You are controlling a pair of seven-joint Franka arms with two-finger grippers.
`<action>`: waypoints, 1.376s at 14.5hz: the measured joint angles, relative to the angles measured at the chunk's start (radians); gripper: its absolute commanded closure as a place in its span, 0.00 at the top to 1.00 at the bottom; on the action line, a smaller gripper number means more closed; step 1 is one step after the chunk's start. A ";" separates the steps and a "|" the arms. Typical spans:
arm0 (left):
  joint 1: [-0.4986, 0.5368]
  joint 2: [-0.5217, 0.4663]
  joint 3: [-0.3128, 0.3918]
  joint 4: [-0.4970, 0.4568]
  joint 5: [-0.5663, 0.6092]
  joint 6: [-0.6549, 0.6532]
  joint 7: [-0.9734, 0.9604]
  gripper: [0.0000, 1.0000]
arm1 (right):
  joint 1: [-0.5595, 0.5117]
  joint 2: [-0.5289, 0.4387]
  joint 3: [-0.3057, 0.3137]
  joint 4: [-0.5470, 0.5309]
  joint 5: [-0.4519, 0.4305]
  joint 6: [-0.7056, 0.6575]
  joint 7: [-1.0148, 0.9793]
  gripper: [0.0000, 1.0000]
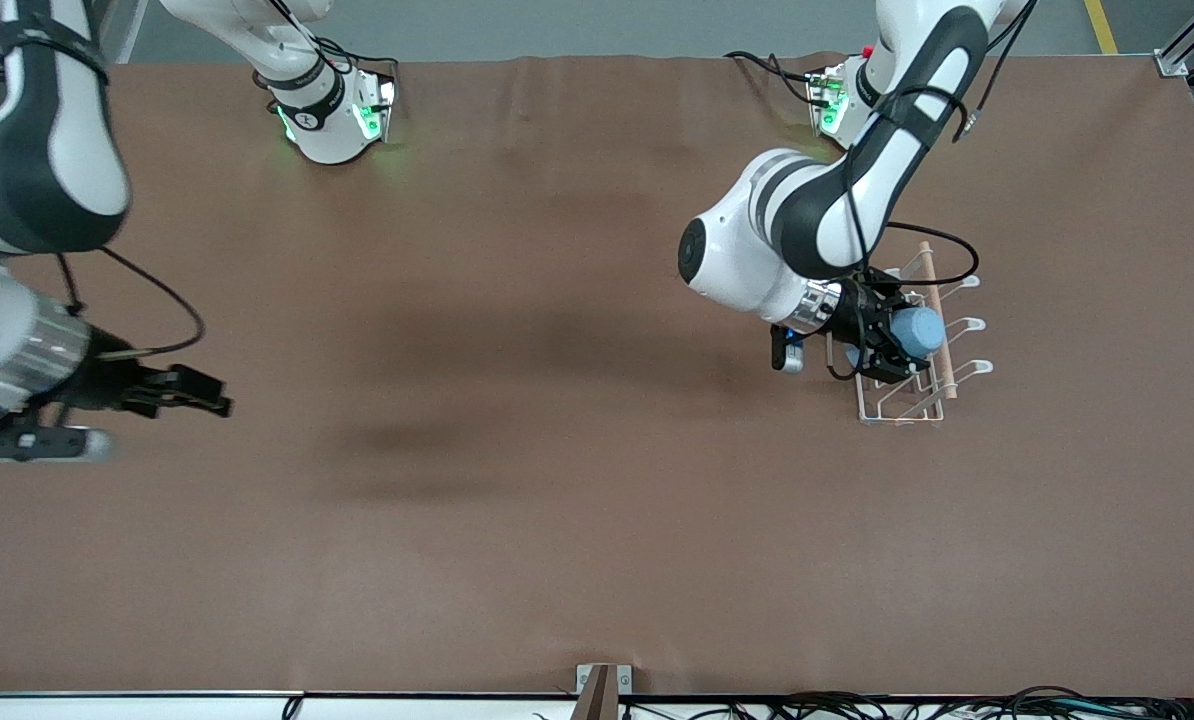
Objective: Hang cup on cup holder
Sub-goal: 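Move the cup to the holder while the right gripper withdraws, then lower the cup onto a holder hook with the left gripper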
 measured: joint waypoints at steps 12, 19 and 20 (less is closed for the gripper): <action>0.012 0.088 0.009 -0.044 0.208 -0.068 -0.010 0.07 | -0.072 -0.187 -0.016 0.056 -0.126 -0.270 -0.025 1.00; 0.020 0.134 0.009 -0.134 0.225 -0.072 -0.135 0.09 | -0.101 -0.186 0.012 0.045 -0.126 -0.270 -0.025 1.00; 0.019 0.148 0.008 -0.138 0.225 -0.072 -0.149 0.14 | -0.094 -0.186 -0.005 0.045 -0.126 -0.270 -0.025 1.00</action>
